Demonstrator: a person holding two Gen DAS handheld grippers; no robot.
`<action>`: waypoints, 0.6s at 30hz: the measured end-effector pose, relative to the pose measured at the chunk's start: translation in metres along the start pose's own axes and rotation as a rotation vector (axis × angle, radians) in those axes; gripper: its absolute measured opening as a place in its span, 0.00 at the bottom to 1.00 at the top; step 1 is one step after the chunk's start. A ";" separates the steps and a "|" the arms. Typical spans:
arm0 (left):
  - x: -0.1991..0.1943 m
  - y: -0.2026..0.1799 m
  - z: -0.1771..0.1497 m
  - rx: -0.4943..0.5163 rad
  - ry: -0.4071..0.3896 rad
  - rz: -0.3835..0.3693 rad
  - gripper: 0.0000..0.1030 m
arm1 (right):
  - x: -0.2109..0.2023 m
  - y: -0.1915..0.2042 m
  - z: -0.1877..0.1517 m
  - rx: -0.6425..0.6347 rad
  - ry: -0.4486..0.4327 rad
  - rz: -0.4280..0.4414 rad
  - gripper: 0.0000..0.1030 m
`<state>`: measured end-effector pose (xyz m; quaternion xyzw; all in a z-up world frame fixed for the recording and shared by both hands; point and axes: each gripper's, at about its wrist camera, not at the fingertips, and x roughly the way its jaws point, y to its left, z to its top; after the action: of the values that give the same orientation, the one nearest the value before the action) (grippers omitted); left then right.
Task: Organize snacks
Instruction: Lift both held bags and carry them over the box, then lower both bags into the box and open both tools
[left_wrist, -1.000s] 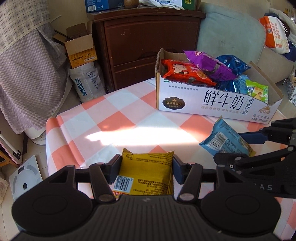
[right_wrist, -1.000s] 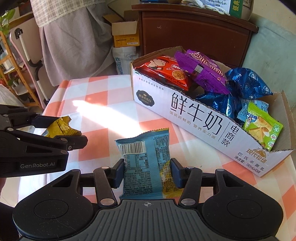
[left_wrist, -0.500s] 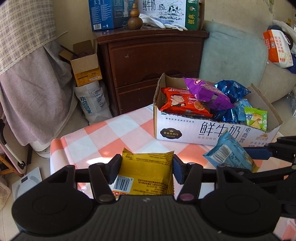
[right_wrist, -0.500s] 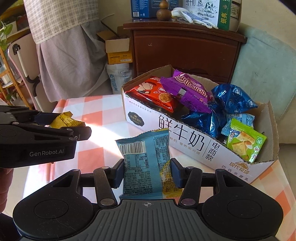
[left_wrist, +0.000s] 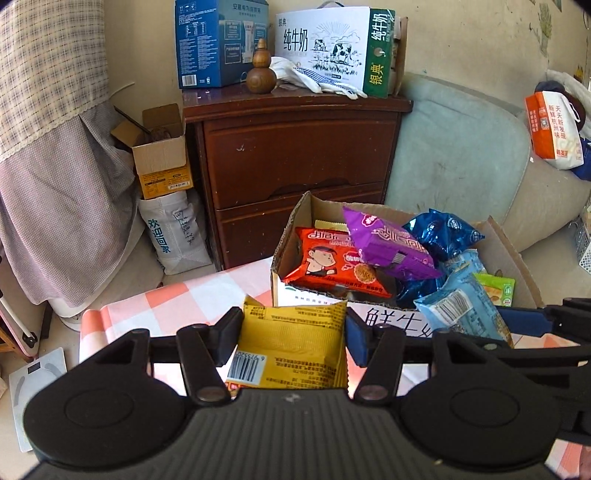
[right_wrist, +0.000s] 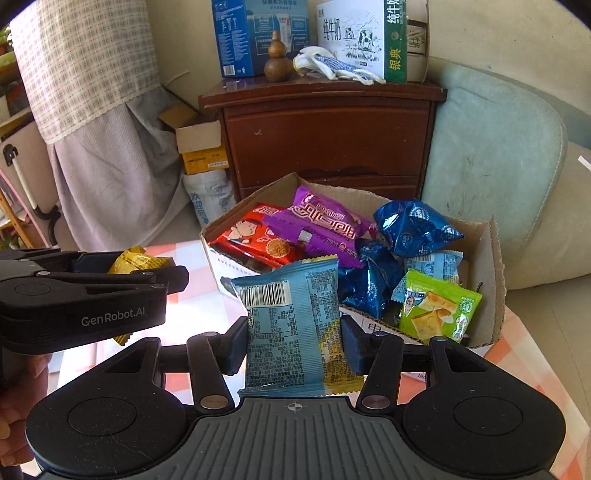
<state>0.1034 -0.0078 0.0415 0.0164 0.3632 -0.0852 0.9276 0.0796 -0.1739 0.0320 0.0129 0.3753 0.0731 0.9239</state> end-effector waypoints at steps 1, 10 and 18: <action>0.000 0.000 0.003 -0.012 -0.002 -0.011 0.55 | -0.002 -0.006 0.004 0.017 -0.013 -0.002 0.49; 0.000 -0.014 0.027 -0.031 -0.058 -0.054 0.55 | -0.030 -0.061 0.030 0.177 -0.129 -0.034 0.49; 0.015 -0.034 0.048 -0.030 -0.076 -0.083 0.56 | -0.031 -0.088 0.037 0.303 -0.168 -0.051 0.49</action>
<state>0.1413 -0.0476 0.0677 -0.0161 0.3291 -0.1188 0.9366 0.0943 -0.2648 0.0735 0.1486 0.3039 -0.0094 0.9410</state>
